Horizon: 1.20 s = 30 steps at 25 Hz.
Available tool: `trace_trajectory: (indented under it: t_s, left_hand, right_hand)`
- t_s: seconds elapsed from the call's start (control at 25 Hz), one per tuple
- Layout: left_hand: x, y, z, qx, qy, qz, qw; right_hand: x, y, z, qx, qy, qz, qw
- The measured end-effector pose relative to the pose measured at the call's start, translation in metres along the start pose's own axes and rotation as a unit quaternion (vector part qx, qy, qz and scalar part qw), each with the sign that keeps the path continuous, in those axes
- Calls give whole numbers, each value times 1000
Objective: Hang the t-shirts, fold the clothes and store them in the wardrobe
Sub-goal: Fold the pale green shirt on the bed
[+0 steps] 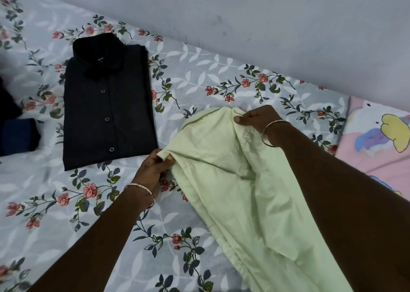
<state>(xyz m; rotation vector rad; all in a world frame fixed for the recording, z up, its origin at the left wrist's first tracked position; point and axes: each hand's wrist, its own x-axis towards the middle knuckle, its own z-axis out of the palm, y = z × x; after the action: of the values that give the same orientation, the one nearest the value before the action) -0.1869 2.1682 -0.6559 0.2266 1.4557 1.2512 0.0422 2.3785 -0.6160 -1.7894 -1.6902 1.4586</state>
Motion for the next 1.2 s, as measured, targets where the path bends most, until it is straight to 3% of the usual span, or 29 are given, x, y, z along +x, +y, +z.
trace_trajectory:
  t_s: [0.16, 0.28, 0.4, 0.52, 0.6, 0.68, 0.88, 0.92, 1.04, 1.2]
  left_hand:
    - [7, -5, 2, -15, 17, -16, 1000]
    - [12, -10, 5, -22, 33, -13, 999]
    - [14, -10, 12, -49, 57, -17, 997]
    - [14, -10, 16, -63, 69, -21, 995]
    - [15, -10, 13, -73, 59, -30, 995]
    - [15, -10, 13, -75, 50, -32, 995]
    - [16, -12, 19, -77, 51, -34, 995]
    - [16, -12, 18, -75, 45, -35, 996]
    - [16, -12, 14, -65, 30, -25, 997]
    - [15, -13, 16, -57, 23, -20, 998]
  right_hand:
    - [-6, 3, 4, 176, 61, -33, 982]
    - [-7, 2, 2, 238, 114, -60, 963]
    - [-7, -4, 0, 178, 195, -113, 958]
    - [-6, -4, 13, 31, 284, -159, 945]
    - [-2, 3, 21, -35, 255, -143, 956]
    - [1, 12, 21, -18, 209, -120, 970]
    - [-10, 31, 2, -56, 378, -191, 904]
    - [-14, 33, 1, -69, 370, -176, 909]
    - [-7, 22, -5, -91, 239, -88, 963]
    - [27, -15, -16, -148, 148, -36, 977]
